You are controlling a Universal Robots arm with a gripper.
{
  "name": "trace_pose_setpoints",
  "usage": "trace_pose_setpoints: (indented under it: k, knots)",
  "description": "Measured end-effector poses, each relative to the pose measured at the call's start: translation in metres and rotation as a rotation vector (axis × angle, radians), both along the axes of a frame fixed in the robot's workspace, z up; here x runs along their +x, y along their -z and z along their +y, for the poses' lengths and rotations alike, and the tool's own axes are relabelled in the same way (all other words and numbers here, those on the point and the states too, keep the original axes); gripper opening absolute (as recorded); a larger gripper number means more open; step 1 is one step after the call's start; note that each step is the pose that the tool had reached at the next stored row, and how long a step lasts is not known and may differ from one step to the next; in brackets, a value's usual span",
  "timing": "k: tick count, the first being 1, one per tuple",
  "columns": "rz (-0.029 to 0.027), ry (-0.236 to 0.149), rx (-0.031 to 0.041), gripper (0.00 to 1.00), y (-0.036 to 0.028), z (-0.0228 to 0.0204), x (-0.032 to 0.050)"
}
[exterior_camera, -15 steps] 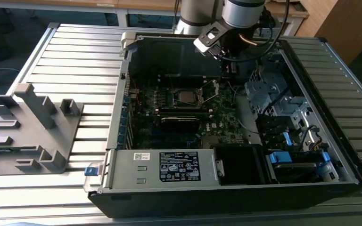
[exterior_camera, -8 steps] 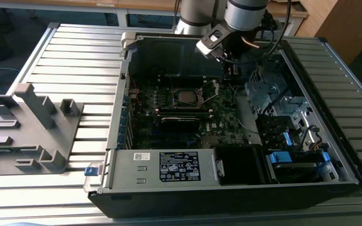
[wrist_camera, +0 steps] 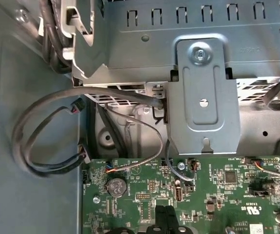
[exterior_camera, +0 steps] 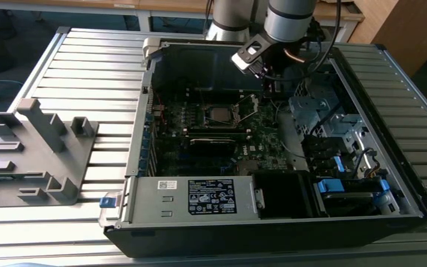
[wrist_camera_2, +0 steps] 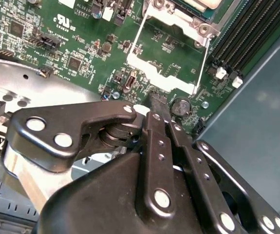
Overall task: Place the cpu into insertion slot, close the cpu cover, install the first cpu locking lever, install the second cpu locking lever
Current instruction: 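Close the cpu cover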
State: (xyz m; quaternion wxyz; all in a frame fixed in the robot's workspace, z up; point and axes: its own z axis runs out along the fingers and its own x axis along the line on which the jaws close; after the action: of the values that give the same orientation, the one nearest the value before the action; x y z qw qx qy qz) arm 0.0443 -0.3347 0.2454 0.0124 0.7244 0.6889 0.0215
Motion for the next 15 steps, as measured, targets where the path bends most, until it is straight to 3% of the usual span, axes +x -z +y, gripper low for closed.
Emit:
trace_pose_setpoints:
  k: [7, 9, 15]
  knots:
    - [0.0003, 0.0, -0.0001, 0.1, 0.0017, 0.0, 0.0001]
    - [0.0149, 0.0, 0.0002, 0.1, 0.0021, 0.0, 0.0004]
    - [0.0162, 0.0, -0.0001, 0.1, 0.002, 0.0, 0.0003]
